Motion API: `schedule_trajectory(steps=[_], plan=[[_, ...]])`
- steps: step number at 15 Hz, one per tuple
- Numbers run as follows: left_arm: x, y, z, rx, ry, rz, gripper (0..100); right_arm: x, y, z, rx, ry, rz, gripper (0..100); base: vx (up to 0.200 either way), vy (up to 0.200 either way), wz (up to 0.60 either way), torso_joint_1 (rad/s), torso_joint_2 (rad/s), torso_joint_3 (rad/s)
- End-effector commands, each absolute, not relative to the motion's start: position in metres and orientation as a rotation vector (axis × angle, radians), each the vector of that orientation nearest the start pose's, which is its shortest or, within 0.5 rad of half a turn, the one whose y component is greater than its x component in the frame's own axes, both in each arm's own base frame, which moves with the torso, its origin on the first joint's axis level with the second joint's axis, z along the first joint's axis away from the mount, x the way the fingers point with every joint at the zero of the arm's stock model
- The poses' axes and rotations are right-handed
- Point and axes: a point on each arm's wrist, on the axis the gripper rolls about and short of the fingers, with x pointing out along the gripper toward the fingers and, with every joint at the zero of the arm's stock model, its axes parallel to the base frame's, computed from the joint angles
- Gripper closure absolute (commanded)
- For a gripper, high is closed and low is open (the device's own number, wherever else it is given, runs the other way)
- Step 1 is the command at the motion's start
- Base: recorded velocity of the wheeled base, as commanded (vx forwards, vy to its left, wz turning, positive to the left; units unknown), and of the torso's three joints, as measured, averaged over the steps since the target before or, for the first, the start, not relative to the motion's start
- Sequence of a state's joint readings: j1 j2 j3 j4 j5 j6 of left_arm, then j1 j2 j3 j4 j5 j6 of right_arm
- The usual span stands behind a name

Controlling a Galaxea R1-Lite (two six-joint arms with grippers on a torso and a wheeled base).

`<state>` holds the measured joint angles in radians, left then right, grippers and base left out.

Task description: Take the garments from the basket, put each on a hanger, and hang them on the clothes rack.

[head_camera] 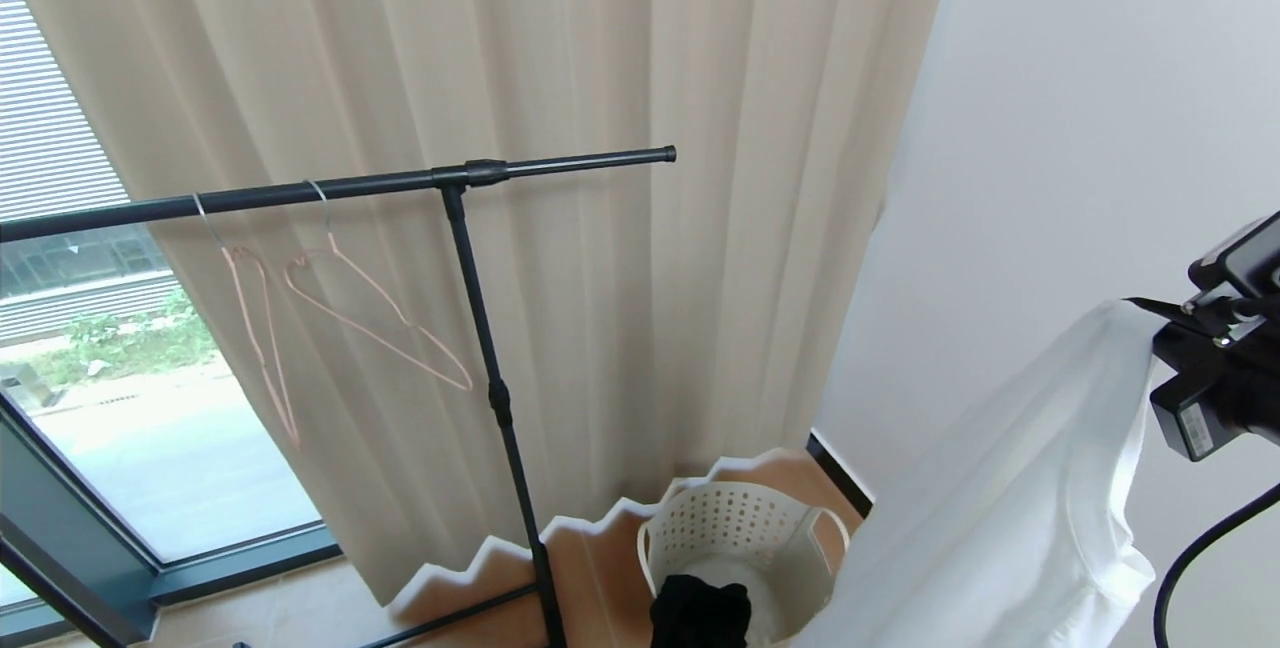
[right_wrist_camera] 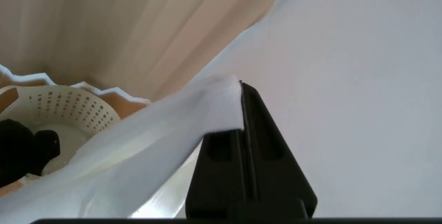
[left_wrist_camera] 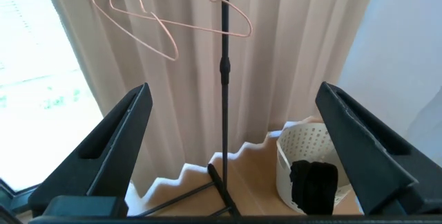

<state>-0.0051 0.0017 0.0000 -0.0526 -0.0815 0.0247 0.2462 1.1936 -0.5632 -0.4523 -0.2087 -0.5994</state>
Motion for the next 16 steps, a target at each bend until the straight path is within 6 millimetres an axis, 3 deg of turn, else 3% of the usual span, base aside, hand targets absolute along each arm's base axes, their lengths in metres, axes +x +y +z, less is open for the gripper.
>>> schedule_trajectory(steps=[1,6,13,16], plan=[[-0.023,-0.0017,0.0811,0.023,-0.056,-0.082,0,0.1716,0.0385,0.2187,-0.638,0.157,0.089,100,0.0,0.0,0.6,0.002,0.01,0.007],[-0.0229,-0.0016,0.0813,0.014,-0.056,-0.078,0,0.1715,0.0384,0.2183,-0.639,0.158,0.09,100,0.0,0.0,0.6,0.004,0.0,0.003],[-0.023,-0.0017,0.0813,0.011,-0.057,-0.081,0,0.1725,0.0387,0.2175,-0.64,0.163,0.091,100,0.0,0.0,0.0,0.0,0.0,0.0],[-0.0229,-0.0017,0.0812,0.01,-0.054,-0.083,0,0.1715,0.0384,0.2183,-0.639,0.158,0.09,100,0.0,0.2,0.0,0.004,0.0,0.002]])
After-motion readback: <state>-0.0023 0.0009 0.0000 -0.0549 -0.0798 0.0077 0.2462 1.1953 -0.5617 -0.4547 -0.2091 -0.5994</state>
